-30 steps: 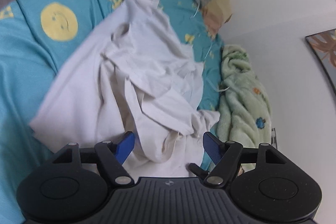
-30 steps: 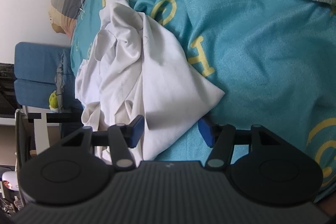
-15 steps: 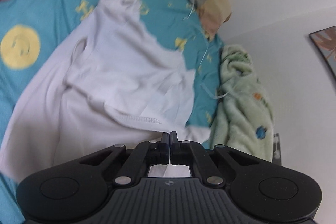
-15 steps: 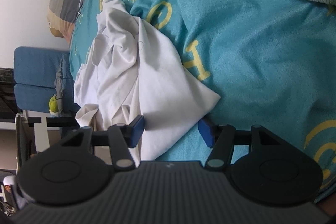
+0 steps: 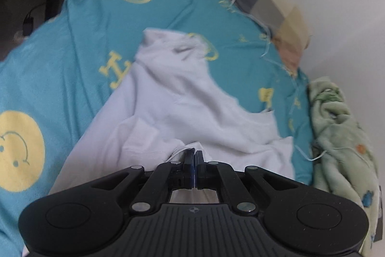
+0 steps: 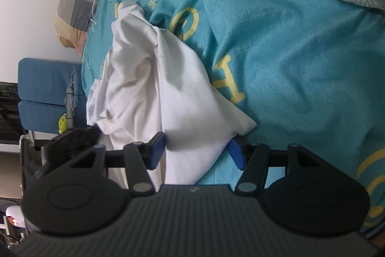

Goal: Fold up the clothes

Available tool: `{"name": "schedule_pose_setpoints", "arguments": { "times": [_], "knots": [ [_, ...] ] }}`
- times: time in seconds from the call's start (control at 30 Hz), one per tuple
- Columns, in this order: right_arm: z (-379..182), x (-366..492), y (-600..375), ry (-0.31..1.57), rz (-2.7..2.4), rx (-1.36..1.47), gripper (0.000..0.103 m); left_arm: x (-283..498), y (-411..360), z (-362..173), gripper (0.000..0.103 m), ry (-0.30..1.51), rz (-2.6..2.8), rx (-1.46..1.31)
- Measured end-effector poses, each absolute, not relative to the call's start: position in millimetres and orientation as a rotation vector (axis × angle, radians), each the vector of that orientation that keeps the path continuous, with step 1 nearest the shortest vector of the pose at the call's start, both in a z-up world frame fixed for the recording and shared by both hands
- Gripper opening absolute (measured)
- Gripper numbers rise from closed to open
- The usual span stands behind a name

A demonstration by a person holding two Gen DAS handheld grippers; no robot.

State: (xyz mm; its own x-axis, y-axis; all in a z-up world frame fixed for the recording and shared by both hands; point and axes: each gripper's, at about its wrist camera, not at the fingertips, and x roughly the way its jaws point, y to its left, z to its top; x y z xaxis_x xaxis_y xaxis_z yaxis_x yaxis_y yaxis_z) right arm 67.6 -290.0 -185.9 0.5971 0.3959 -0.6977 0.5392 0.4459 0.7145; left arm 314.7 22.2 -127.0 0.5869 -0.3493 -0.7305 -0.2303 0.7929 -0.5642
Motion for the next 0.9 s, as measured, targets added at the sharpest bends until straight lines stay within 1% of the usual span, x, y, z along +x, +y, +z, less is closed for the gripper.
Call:
{"name": "schedule_pose_setpoints", "arguments": {
  "times": [0.13, 0.2, 0.27, 0.33, 0.4, 0.43, 0.47, 0.5, 0.57, 0.6, 0.67, 0.73, 0.9],
  "knots": [
    [-187, 70, -291, 0.978, -0.108, 1.162, 0.060, 311, 30, -131, 0.002, 0.973, -0.126, -0.705],
    [-186, 71, -290, 0.976, -0.106, 1.159, 0.060, 306, 34, -128, 0.008, 0.988, -0.154, -0.728],
    [-185, 71, -290, 0.975, -0.103, 1.151, 0.060, 295, 36, -119, 0.022, 0.993, -0.195, -0.729],
    [-184, 71, -289, 0.975, -0.098, 1.143, 0.060, 278, 37, -106, 0.028, 0.996, -0.229, -0.714],
    [-183, 72, -289, 0.973, -0.094, 1.134, 0.060, 260, 38, -93, 0.036, 1.002, -0.252, -0.700],
    [-182, 72, -288, 0.972, -0.092, 1.129, 0.060, 249, 40, -86, 0.044, 1.006, -0.263, -0.698],
    [-182, 72, -288, 0.971, -0.089, 1.127, 0.060, 237, 41, -78, 0.049, 1.005, -0.276, -0.701],
    [-181, 73, -288, 0.970, -0.085, 1.126, 0.060, 223, 44, -71, 0.051, 1.000, -0.292, -0.714],
    [-180, 72, -287, 0.969, -0.073, 1.119, 0.060, 194, 50, -60, 0.062, 0.991, -0.317, -0.754],
    [-179, 72, -287, 0.971, -0.064, 1.117, 0.060, 178, 54, -56, 0.065, 0.987, -0.317, -0.773],
    [-178, 72, -285, 0.978, -0.043, 1.115, 0.061, 148, 62, -53, 0.082, 0.960, -0.315, -0.811],
    [-177, 74, -284, 0.984, -0.034, 1.104, 0.061, 120, 71, -58, 0.084, 0.925, -0.326, -0.854],
    [-175, 72, -283, 0.995, -0.018, 1.110, 0.060, 76, 98, -92, 0.084, 0.921, -0.300, -1.026]
  ]
}}
